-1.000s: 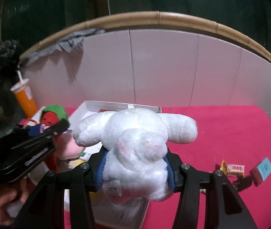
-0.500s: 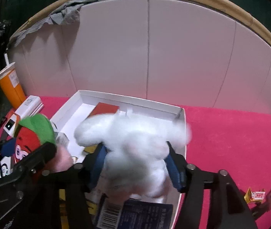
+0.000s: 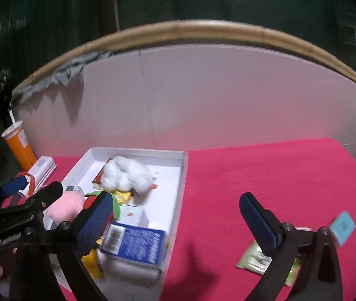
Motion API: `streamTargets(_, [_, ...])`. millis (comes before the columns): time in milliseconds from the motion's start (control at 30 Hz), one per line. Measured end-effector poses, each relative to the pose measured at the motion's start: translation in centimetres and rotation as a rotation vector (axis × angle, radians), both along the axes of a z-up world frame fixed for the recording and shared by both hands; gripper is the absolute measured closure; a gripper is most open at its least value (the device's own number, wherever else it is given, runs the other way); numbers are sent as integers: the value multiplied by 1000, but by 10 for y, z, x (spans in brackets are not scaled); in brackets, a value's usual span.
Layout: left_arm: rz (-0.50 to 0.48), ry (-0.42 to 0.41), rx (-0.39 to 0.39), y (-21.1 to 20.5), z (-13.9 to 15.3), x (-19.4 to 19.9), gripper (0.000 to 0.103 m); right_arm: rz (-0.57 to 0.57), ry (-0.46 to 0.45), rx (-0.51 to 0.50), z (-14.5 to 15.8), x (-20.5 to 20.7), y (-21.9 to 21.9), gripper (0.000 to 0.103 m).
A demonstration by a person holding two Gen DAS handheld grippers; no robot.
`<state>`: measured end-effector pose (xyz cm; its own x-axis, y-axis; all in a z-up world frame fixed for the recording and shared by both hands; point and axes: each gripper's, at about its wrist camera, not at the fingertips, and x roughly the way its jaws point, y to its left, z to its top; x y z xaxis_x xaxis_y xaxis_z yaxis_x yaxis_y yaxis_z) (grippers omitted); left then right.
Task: Organize objects
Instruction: 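Open both tools to drop the chili plush and bunny plush into the tray, then grasp the green cracker pack with left tool while right grasps the black plug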
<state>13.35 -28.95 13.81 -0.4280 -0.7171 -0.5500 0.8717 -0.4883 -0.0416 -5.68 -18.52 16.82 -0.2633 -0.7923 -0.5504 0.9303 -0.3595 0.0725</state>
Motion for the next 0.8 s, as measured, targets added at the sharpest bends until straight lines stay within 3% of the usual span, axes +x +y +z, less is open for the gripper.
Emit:
streamTargets(300, [-111, -17, -22, 37, 6, -32, 0, -256, 38, -80, 11, -65, 113, 0])
streamTargets(567, [-303, -77, 11, 86, -8, -93, 0, -460, -67, -47, -16, -137, 187, 0])
streamTargets(667, [-387, -73, 86, 102, -20, -115, 0, -494, -101, -25, -29, -154, 199, 0])
streamTargets(800, [-436, -125, 105, 125, -40, -135, 0, -449, -157, 9, -47, -166, 201, 0])
